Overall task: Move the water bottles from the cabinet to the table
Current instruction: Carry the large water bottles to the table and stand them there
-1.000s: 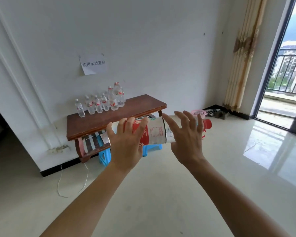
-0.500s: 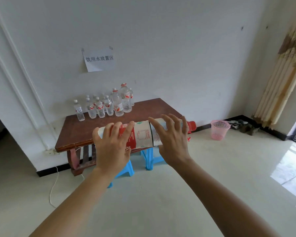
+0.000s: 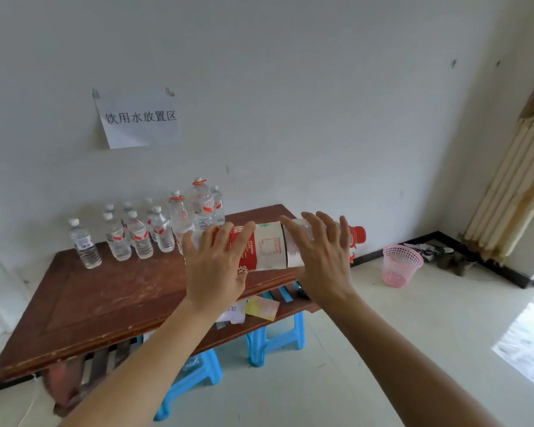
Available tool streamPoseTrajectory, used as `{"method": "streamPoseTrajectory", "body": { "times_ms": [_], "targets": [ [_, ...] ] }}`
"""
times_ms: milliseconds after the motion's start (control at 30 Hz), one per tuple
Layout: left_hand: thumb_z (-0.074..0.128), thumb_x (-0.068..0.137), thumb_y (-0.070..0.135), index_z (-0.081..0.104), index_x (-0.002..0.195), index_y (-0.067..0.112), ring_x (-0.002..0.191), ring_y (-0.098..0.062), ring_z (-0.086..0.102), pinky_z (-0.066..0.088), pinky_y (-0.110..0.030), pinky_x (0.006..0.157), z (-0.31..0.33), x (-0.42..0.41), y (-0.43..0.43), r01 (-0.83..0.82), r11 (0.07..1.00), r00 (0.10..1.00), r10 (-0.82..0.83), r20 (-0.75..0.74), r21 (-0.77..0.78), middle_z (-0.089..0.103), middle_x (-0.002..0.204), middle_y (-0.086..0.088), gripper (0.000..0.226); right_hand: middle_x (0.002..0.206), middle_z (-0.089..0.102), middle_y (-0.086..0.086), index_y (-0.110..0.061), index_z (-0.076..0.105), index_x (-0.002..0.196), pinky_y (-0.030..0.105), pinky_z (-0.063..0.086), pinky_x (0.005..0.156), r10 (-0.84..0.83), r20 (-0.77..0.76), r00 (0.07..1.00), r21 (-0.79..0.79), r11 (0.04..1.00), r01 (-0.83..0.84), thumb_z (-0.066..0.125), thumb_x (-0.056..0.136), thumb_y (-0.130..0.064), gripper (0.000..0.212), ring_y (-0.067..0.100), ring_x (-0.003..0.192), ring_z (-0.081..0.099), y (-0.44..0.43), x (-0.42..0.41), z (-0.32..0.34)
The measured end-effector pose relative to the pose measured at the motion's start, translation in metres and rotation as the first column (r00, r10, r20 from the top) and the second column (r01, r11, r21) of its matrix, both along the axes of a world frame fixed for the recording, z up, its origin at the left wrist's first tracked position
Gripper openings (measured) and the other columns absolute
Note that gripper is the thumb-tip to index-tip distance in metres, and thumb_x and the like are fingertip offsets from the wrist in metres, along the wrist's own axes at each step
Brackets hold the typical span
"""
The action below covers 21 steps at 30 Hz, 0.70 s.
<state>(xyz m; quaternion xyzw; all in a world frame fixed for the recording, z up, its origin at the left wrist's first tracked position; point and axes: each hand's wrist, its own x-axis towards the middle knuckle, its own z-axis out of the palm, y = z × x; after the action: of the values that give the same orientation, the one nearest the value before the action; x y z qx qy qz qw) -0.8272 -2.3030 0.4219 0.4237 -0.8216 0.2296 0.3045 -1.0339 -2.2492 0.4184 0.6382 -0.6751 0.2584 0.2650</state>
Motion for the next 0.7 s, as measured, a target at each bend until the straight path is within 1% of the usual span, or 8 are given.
{"method": "streamPoseTrajectory", "body": {
  "times_ms": [167,267,333,400,500,567,633,700],
  "targets": [
    [0.091,0.061,0.037,0.045,0.145,0.026,0.123,-0.035,0.051,0.033,-0.065,0.103,-0.016,-0.059,-0.096,0.072,0.997,0.997,-0.072,-0.004,-0.011,0.056,0.13,-0.009,0.096,0.143,0.045,0.014,-0.034,0.041,0.148,0.07,0.025,0.116,-0.051,0.03,0.998,-0.047,0.998,0.052,0.087,0.058,0.001,0.107,0.04,0.138,0.032,-0.086,-0.056,-0.018],
    [0.091,0.06,0.036,0.046,0.144,0.026,0.122,-0.034,0.052,0.032,-0.065,0.103,-0.029,-0.092,-0.16,0.064,0.998,0.998,-0.064,0.002,0.015,0.056,0.13,-0.009,0.096,0.146,0.042,0.012,-0.037,0.033,0.151,0.068,0.021,0.118,-0.058,0.052,0.997,-0.03,0.998,0.06,0.088,0.058,-0.002,0.113,0.039,0.14,0.03,-0.151,-0.087,-0.034],
    [0.092,0.058,0.036,0.049,0.143,0.025,0.119,-0.033,0.054,0.031,-0.062,0.101,-0.034,-0.109,-0.197,0.048,0.999,0.999,-0.049,0.017,0.019,0.058,0.128,-0.008,0.096,0.149,0.037,0.011,-0.038,0.026,0.154,0.066,0.018,0.12,-0.044,0.094,0.995,-0.028,0.999,0.047,0.088,0.061,-0.006,0.116,0.038,0.145,0.026,-0.192,-0.104,-0.044],
    [0.093,0.055,0.037,0.051,0.141,0.025,0.115,-0.032,0.055,0.03,-0.057,0.099,-0.036,-0.127,-0.246,0.001,0.999,1.0,-0.002,0.008,0.037,0.06,0.126,-0.006,0.097,0.155,0.03,0.011,-0.038,0.02,0.156,0.063,0.014,0.123,-0.003,0.214,0.977,-0.044,0.999,0.012,0.087,0.065,-0.004,0.118,0.035,0.149,0.016,-0.248,-0.123,-0.051],
    [0.093,0.056,0.041,0.048,0.141,0.027,0.113,-0.031,0.056,0.038,-0.057,0.094,-0.025,-0.142,-0.312,-0.074,0.993,0.997,0.075,-0.009,0.09,0.061,0.124,-0.003,0.097,0.165,0.004,0.007,-0.04,0.007,0.159,0.05,0.006,0.125,0.049,0.461,0.886,-0.091,0.996,-0.008,0.076,0.071,0.005,0.121,0.027,0.154,-0.006,-0.322,-0.133,-0.047],
    [0.092,0.057,0.043,0.047,0.14,0.029,0.114,-0.03,0.055,0.041,-0.056,0.092,-0.018,-0.145,-0.349,-0.128,0.987,0.99,0.132,-0.039,0.102,0.061,0.123,-0.002,0.095,0.166,-0.008,0.007,-0.037,0.003,0.16,0.044,-0.003,0.125,0.109,0.532,0.84,-0.143,0.989,-0.038,0.067,0.069,0.009,0.12,0.024,0.155,-0.016,-0.367,-0.133,-0.04],
    [0.091,0.058,0.045,0.047,0.14,0.029,0.114,-0.03,0.055,0.042,-0.056,0.093,-0.017,-0.149,-0.391,-0.178,0.978,0.98,0.186,-0.075,0.11,0.061,0.123,-0.001,0.094,0.167,-0.01,0.012,-0.031,0.003,0.16,0.046,-0.005,0.126,0.178,0.571,0.802,-0.191,0.978,-0.08,0.057,0.064,0.013,0.119,0.026,0.155,-0.018,-0.418,-0.132,-0.035],
    [0.09,0.058,0.047,0.048,0.14,0.029,0.116,-0.031,0.055,0.043,-0.056,0.093,-0.022,-0.148,-0.413,-0.205,0.966,0.969,0.223,-0.107,0.159,0.062,0.124,-0.001,0.094,0.167,-0.011,0.017,-0.024,0.003,0.16,0.051,0.001,0.126,0.248,0.622,0.743,-0.263,0.96,-0.1,0.047,0.058,0.017,0.118,0.03,0.156,-0.015,-0.447,-0.121,-0.035]
  ]
}}
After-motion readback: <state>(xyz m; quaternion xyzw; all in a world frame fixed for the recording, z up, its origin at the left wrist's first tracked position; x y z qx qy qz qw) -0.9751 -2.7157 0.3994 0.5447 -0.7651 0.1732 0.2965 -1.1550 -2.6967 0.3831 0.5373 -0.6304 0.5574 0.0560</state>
